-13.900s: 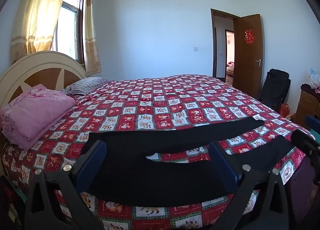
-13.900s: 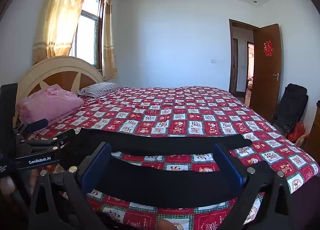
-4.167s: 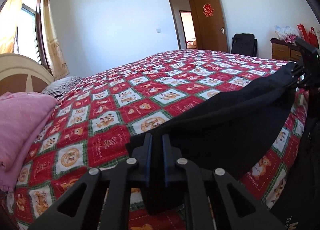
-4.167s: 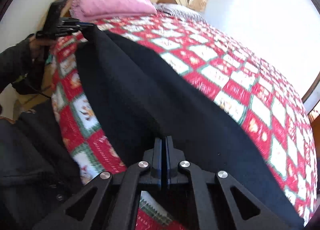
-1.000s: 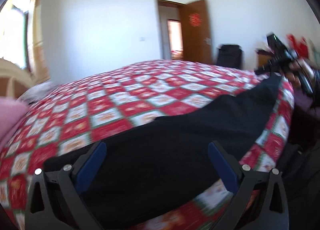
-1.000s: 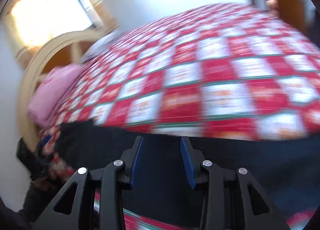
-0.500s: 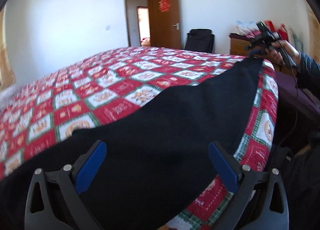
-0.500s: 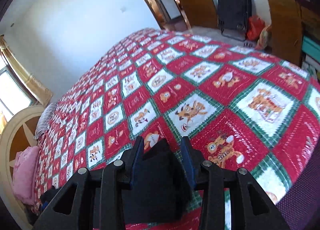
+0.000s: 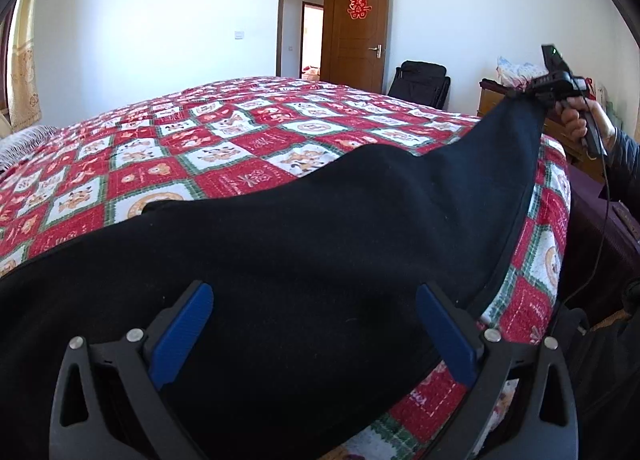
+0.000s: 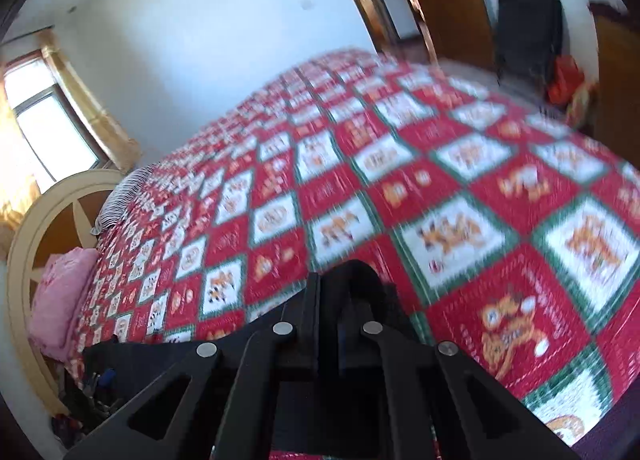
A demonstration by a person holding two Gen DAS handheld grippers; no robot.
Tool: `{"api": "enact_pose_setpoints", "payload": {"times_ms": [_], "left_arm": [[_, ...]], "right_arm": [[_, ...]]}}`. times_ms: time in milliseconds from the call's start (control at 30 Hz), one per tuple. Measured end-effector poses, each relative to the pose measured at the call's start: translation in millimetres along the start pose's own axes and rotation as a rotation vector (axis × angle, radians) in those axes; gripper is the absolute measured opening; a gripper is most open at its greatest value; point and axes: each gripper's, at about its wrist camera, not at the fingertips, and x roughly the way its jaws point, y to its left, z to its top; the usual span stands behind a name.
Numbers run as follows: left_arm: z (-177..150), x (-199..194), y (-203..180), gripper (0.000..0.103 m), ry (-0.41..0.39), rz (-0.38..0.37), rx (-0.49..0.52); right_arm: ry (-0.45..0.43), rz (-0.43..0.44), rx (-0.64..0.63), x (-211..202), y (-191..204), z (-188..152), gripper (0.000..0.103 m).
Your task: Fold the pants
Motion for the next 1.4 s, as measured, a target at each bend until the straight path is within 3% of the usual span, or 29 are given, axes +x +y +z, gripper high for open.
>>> {"api": "enact_pose_setpoints", "payload": {"times_ms": [67,100,133,167,200,333,433,500,600,667,800,967,1133,1200,1267,1400], "left_arm": [[-1.0,1.5,-0.8,0.103,0.001,0.011,0.015],[-1.5,1.8,-2.2,0.103,0.001,0.017,0.024],[-1.8,2.1,-2.0,0.103,0.001,0.019,0.029],[-2.6,1.8,-2.0,0.103,-0.001,0.019,0.03],[-2.9,1.5,-1.1,0.103,-0.003,0.018,0.029],[-4.5,1.9,-1.5,0.103,-0.004,0.03,0.043],[-3.4,-3.0,-3.1,0.103,-0.007,0.046,0.041],[-1.1,-14.4,1.8,0.103,-0.034,0.045,0.033],[4.3,-29.8,19.3,0.103,-0.05,0.142,0.068],[5.1,-40.7,42.6,0.103,-0.053,0.244,0.066],[-4.1,-85.3,117.2,0.103,-0.069,0.425,-0.083],[-21.5,-131.9,191.2,0.103,-0.086,0.544,-0.26],[-41.6,-130.1,243.6,0.099,-0.054,0.527,-0.418],[-47.8,-119.9,249.9,0.081,-0.031,0.469,-0.456],[-48.0,-110.3,247.6,0.072,-0.024,0.424,-0.456],[-46.5,-92.4,239.8,0.068,0.021,0.377,-0.455]], "right_arm": [[0.014,-0.056,-0.012,8.4,-5.1,0.0,0.006],[0.063,-0.1,-0.003,17.8,-11.9,-0.9,0.012],[0.108,-0.153,0.008,28.0,-19.8,-2.3,0.021],[0.132,-0.228,0.027,34.1,-30.8,-6.8,0.042],[0.125,-0.248,0.042,32.4,-37.6,-9.6,0.051],[0.088,-0.21,0.151,0.3,-58.6,-19.1,0.051],[0.047,-0.233,0.155,-25.9,-57.3,-26.9,0.051],[0.037,-0.202,0.143,-34.2,-49.8,-32.6,0.051],[0.041,-0.168,0.112,-35.6,-34.5,-39.2,0.051],[0.044,-0.145,0.101,-32.6,-23.7,-42.8,0.051],[0.048,-0.1,0.065,-24.1,0.7,-48.5,0.051],[0.065,-0.077,-0.022,-8.5,39.6,-55.6,0.051],[0.1,-0.047,-0.119,8.8,74.9,-69.8,0.051],[0.117,-0.032,-0.142,16.2,84.9,-77.0,0.051],[0.129,-0.037,-0.156,22.4,90.8,-84.1,0.051],[0.144,-0.036,-0.159,30.0,93.9,-93.7,0.051]]}}
